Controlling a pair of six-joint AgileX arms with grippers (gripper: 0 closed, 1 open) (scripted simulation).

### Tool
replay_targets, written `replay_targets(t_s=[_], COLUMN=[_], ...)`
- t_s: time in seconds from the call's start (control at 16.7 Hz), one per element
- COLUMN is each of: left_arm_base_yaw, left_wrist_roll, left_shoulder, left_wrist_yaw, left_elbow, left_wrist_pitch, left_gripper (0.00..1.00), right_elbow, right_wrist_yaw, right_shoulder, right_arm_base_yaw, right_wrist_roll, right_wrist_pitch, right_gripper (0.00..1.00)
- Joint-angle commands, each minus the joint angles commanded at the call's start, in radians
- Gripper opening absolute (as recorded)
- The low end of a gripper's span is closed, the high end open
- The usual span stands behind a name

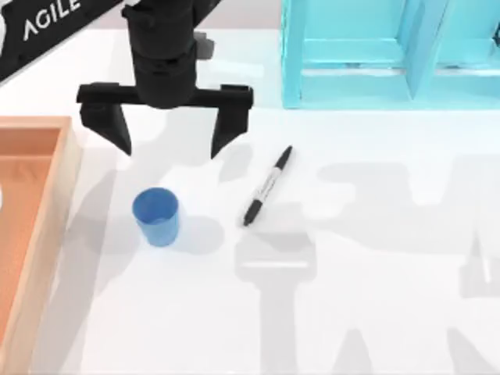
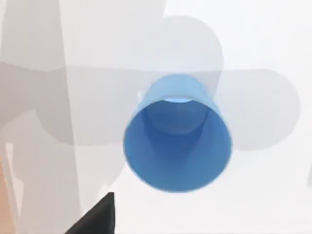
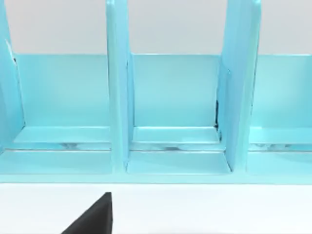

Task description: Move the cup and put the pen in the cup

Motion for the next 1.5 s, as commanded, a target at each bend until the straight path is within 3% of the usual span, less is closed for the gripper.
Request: replay_targets(t_s=[0.3,0.72,1.5], left_arm_base_yaw=[0.002,0.004,-0.237], left_wrist_roll=[0.0,0.001,0.222], left_shoulder=[0.003,0.001,0.358], left_wrist_yaw=[0.0,-0.001,-0.165], left_elbow=[0.253,0.282,0.363], left_wrist_pitch=[-0.241,-0.265,0.066], left_gripper=[1.0,1.0,1.0], right_elbow=[0.0,0.0,0.0], right_wrist_yaw=[0.0,0.0,0.0], right_shoulder=[0.0,0.0,0.0], right_arm_base_yaw=[0.0,0.0,0.0], right_wrist_roll=[0.0,0.0,0.0], right_wrist_pitch=[0.0,0.0,0.0], right_gripper=[1.0,1.0,1.0])
